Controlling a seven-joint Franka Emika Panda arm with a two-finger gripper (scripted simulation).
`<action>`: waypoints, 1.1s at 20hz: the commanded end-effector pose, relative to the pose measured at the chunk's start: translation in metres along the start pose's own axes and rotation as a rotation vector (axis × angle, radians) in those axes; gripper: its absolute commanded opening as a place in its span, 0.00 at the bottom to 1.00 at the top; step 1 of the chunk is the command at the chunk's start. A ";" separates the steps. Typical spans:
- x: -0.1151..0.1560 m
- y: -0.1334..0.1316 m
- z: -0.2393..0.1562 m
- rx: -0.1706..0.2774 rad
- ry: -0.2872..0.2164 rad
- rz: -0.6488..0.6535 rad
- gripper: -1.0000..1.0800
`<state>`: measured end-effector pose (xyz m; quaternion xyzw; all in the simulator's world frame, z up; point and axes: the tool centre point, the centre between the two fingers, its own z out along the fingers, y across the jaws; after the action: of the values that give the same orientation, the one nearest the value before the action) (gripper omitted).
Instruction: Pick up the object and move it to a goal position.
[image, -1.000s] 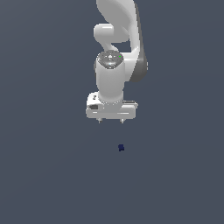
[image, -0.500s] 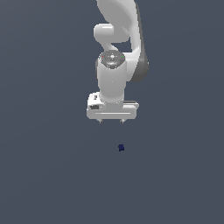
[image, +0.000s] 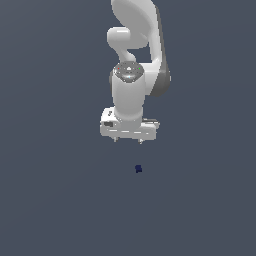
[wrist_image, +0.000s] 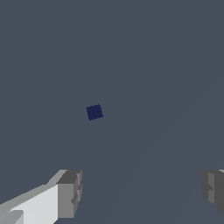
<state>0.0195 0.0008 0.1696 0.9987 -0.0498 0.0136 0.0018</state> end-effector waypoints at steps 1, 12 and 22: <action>0.002 -0.001 0.003 0.002 -0.002 0.040 0.96; 0.013 -0.011 0.023 0.008 -0.012 0.303 0.96; 0.024 -0.021 0.044 0.008 -0.021 0.570 0.96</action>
<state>0.0445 0.0181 0.1290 0.9511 -0.3088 0.0038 -0.0063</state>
